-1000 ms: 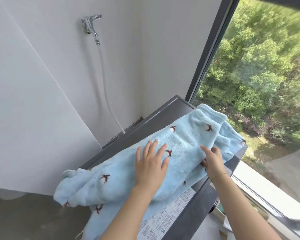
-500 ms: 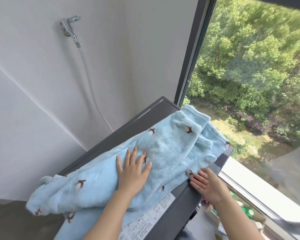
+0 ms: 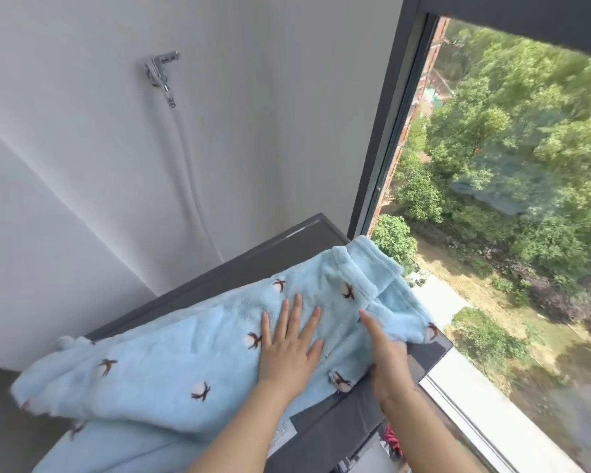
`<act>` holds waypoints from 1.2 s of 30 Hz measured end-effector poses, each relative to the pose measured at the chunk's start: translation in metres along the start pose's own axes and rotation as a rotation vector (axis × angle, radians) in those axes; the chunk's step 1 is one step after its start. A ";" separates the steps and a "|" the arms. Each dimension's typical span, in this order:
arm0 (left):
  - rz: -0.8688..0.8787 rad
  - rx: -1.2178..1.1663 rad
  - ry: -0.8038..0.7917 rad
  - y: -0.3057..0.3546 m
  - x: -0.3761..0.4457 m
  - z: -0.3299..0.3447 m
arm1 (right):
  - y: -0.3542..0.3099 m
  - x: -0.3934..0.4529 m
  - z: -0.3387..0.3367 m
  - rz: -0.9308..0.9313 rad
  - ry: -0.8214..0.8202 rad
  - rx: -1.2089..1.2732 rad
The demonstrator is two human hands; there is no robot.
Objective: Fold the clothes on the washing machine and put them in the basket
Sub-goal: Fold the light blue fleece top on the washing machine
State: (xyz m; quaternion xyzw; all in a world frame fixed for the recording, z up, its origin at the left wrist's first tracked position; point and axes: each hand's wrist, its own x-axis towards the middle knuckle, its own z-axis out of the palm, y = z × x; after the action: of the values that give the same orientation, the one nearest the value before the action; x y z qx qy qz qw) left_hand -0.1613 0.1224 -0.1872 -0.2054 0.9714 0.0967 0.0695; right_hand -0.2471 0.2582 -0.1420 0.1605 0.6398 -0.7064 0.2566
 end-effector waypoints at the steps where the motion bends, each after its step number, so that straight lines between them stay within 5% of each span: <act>1: 0.001 0.001 -0.005 0.001 -0.001 0.001 | -0.001 0.004 0.006 0.030 0.019 -0.008; 7: -0.054 -0.001 -0.085 0.008 0.001 -0.007 | -0.016 0.024 0.027 0.253 0.137 0.136; 12: -0.192 -0.188 -0.111 0.015 -0.010 -0.036 | -0.012 0.028 0.017 0.238 0.184 0.196; 17: -0.411 -0.205 -0.021 0.007 -0.035 -0.040 | -0.025 0.027 0.023 0.121 0.191 0.267; 23: -0.395 -0.258 -0.036 -0.007 -0.028 -0.045 | -0.074 0.054 0.013 -0.227 0.186 0.212; 31: -0.248 -0.800 -0.047 0.006 -0.008 -0.052 | -0.114 0.048 0.009 -0.571 0.137 -0.043; 36: -0.390 -1.525 0.000 -0.016 -0.021 -0.074 | -0.106 0.020 0.029 -0.746 0.038 -0.206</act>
State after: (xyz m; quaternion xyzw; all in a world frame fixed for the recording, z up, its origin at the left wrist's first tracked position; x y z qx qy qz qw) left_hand -0.1424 0.0999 -0.1138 -0.3630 0.5834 0.7226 -0.0749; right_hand -0.3206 0.2321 -0.0617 -0.0969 0.7266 -0.6801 -0.0149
